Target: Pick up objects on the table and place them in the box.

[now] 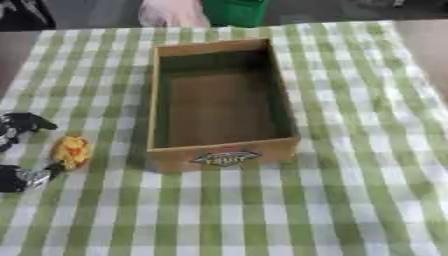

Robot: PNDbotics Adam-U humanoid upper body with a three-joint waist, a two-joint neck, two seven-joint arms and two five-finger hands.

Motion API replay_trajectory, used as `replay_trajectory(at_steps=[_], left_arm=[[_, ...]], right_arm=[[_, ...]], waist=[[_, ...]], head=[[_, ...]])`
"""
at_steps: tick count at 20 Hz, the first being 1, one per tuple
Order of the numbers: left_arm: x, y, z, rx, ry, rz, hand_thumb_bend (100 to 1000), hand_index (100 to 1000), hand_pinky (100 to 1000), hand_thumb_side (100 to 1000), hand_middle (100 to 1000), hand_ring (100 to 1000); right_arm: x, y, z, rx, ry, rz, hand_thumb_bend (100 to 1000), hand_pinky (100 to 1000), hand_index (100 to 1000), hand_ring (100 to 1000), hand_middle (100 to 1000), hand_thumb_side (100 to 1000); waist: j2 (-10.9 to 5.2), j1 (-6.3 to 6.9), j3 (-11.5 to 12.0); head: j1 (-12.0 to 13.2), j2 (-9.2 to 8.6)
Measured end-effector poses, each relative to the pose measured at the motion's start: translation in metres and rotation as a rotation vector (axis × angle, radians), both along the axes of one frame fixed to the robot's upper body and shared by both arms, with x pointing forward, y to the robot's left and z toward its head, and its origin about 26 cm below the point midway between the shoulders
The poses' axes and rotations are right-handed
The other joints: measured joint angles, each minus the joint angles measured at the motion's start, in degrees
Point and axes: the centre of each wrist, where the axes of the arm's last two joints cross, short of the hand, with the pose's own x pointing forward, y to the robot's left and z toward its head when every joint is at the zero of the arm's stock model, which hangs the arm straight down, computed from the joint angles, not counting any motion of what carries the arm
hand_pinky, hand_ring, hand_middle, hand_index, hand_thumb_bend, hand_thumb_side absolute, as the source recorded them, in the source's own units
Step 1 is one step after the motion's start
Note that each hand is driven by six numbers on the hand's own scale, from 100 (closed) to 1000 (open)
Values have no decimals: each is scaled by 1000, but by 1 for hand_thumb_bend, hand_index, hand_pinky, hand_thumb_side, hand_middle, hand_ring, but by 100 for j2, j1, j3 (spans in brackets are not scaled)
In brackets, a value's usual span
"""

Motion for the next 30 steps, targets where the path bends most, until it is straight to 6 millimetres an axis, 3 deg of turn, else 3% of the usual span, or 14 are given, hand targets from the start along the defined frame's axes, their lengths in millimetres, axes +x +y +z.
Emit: replay_trajectory(at_steps=[9, 16, 30], left_arm=[[6, -4, 14, 46, 79, -2, 425, 929, 654, 590, 781, 810], [8, -9, 25, 113, 116, -2, 411, 915, 631, 582, 707, 778], [9, -22, 33, 136, 129, -47, 410, 901, 620, 584, 695, 768]], right_arm=[[0, 0, -1, -1, 7, -2, 100, 627, 781, 651, 649, 597], [0, 0, -3, 5, 10, -1, 100, 627, 781, 650, 645, 597], [0, 0, -3, 3, 15, 0, 100, 628, 781, 649, 642, 597]], waist=[[0, -1, -6], [0, -1, -5], [1, 13, -8]], head=[[0, -5], [0, -8], [40, -25]])
